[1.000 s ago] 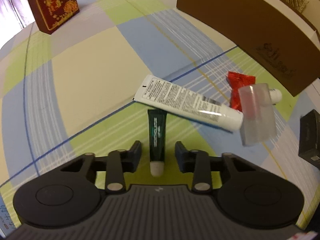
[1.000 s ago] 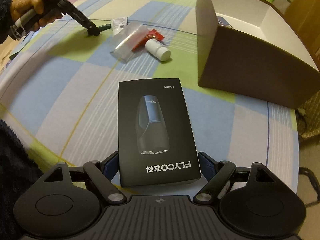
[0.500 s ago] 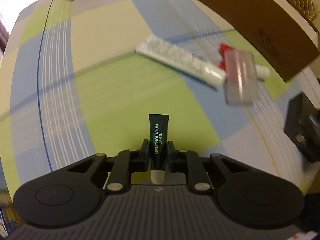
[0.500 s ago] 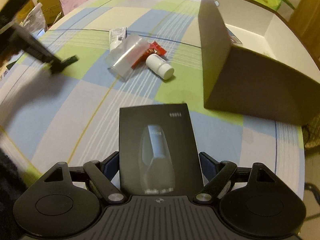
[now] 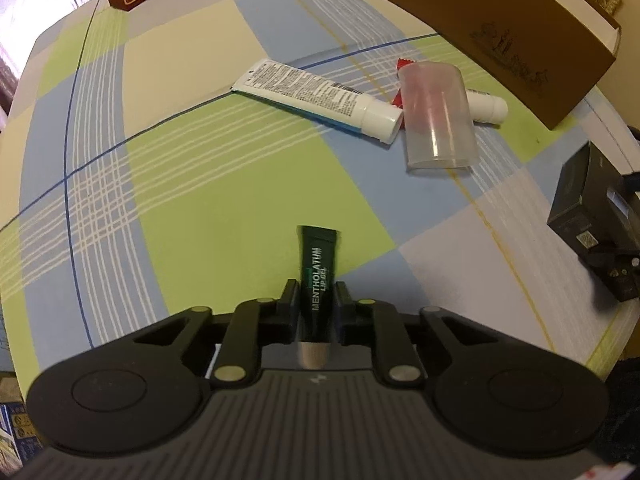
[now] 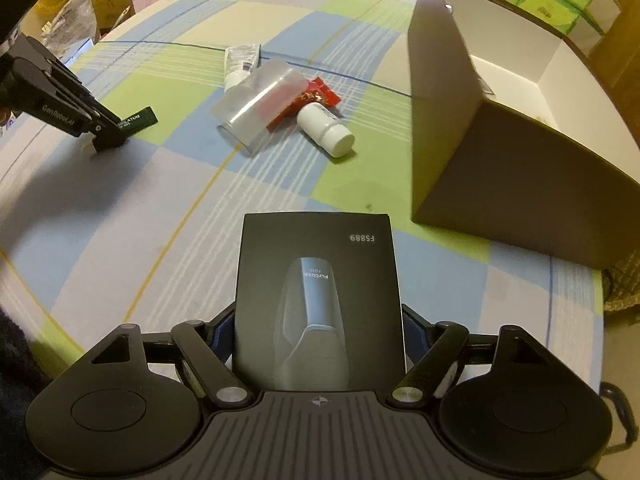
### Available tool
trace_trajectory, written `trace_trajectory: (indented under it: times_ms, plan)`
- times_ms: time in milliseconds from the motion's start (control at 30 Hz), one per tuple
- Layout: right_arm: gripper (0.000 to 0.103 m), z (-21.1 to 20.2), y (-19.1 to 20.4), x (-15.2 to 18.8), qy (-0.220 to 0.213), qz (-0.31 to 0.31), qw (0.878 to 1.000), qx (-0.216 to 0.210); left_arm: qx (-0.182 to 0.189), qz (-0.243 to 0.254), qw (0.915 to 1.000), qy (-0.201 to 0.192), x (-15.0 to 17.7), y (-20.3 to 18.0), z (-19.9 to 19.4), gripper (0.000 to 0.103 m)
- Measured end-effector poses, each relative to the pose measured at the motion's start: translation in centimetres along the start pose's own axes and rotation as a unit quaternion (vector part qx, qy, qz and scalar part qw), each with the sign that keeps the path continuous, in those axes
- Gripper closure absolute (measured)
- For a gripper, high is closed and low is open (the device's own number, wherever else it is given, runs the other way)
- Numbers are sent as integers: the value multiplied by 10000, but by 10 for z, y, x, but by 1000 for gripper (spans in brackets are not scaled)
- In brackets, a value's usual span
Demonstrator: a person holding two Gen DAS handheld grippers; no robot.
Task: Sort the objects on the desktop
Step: 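Carry the lip gel and shaver box over the brown box with both tools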
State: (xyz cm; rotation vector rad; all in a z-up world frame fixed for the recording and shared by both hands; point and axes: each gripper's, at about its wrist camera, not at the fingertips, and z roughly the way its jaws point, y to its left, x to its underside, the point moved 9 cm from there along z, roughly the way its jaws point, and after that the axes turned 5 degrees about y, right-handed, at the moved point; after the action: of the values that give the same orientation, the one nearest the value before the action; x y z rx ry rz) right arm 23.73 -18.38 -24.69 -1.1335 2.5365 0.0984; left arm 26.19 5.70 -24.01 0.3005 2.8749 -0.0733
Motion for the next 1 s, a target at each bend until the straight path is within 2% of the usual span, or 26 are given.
trace_trajectory:
  times_ms: [200, 467, 700, 1000]
  plan:
    - [27, -16, -23, 11, -38, 372, 9993, 21, 113, -185, 9998, 49, 2, -7, -5, 90]
    - [27, -50, -62, 17, -225, 891, 9958, 17, 386, -168, 9976, -546, -24, -26, -50, 90]
    - [27, -91, -91, 8, -611, 1085, 9922, 99, 543, 87, 9925, -1092, -59, -57, -87, 90]
    - [27, -136, -133, -11, -1136, 1285, 9851, 158, 805, 385, 9866, -1364, -96, -103, -104, 90]
